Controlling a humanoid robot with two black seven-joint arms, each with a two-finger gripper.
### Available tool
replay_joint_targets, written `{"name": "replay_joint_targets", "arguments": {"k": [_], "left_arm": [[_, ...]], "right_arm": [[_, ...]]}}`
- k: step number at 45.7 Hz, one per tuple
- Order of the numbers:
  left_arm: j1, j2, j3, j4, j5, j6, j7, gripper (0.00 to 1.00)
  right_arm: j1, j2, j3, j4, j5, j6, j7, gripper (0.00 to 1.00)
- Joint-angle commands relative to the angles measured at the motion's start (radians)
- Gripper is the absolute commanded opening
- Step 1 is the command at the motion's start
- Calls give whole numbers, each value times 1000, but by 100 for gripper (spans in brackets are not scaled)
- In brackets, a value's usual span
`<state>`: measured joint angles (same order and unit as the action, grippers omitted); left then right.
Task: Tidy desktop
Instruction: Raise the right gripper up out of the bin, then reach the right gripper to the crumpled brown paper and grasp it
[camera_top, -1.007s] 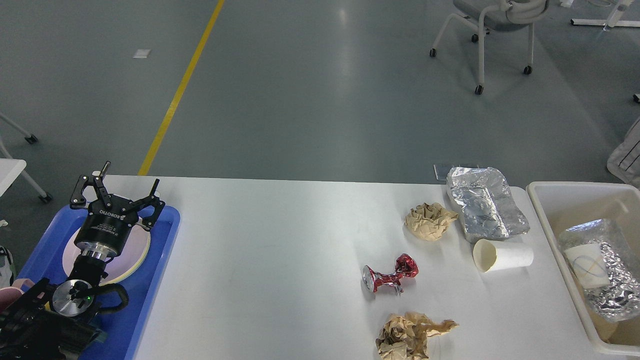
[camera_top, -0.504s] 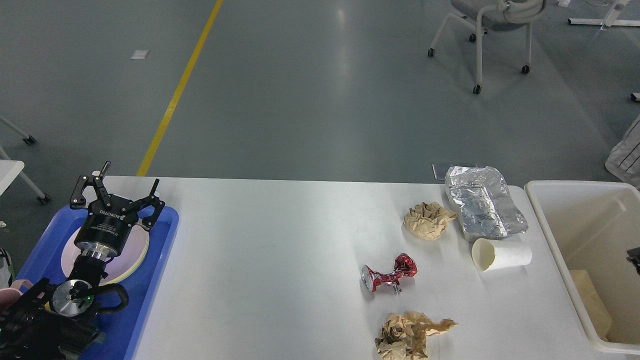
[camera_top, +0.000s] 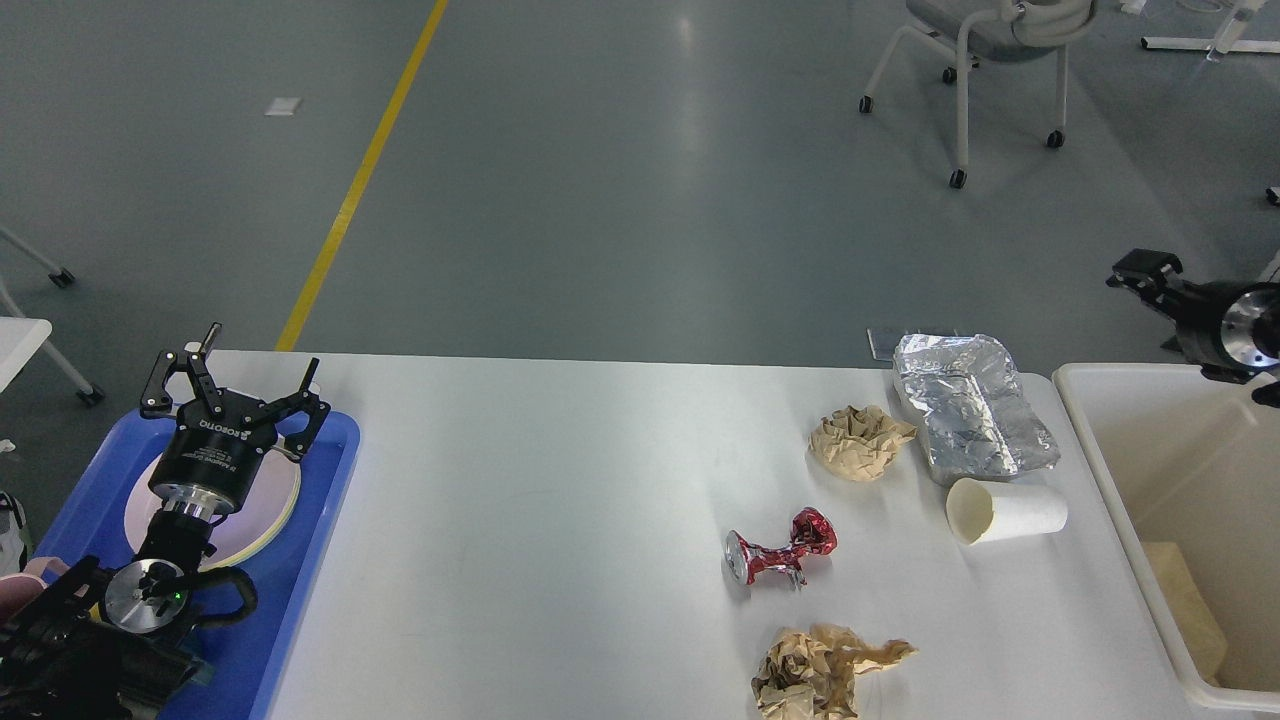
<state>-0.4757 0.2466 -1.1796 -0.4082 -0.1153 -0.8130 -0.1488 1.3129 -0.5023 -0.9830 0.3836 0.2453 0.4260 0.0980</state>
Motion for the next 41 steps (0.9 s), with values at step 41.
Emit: {"name": "replay_joint_targets", "arguments": {"k": [41], "left_arm": [[0,-1,0,-1,2,0,0,98]], "right_arm": [[531,42,-155,1042,-290,-33,-1,100]]}}
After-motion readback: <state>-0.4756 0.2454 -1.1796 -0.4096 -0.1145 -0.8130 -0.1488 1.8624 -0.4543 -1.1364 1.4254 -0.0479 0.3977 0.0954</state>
